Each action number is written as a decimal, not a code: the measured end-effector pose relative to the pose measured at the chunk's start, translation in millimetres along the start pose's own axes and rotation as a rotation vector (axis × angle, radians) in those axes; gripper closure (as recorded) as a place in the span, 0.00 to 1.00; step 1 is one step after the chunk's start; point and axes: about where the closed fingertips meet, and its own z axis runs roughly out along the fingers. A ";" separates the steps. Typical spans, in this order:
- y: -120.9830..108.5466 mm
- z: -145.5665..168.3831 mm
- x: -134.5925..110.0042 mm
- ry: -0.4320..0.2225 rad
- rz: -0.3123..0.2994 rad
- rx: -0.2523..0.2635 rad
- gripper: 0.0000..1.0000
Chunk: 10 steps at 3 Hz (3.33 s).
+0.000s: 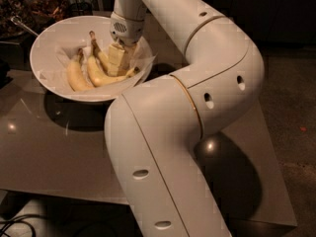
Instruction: Pick banana from white bowl
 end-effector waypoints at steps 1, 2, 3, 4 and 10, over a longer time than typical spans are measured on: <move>-0.4 -1.1 0.2 0.006 0.003 -0.002 0.45; -1.2 2.7 1.0 0.006 0.003 -0.002 0.63; -1.4 2.8 0.8 0.005 0.003 -0.002 0.86; -7.6 3.9 -7.4 -0.027 -0.009 0.026 1.00; 99.7 -93.5 39.1 -0.154 -0.097 0.293 1.00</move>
Offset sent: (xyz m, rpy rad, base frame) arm 0.0004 -0.0006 0.0001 -0.0049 0.0047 -0.0012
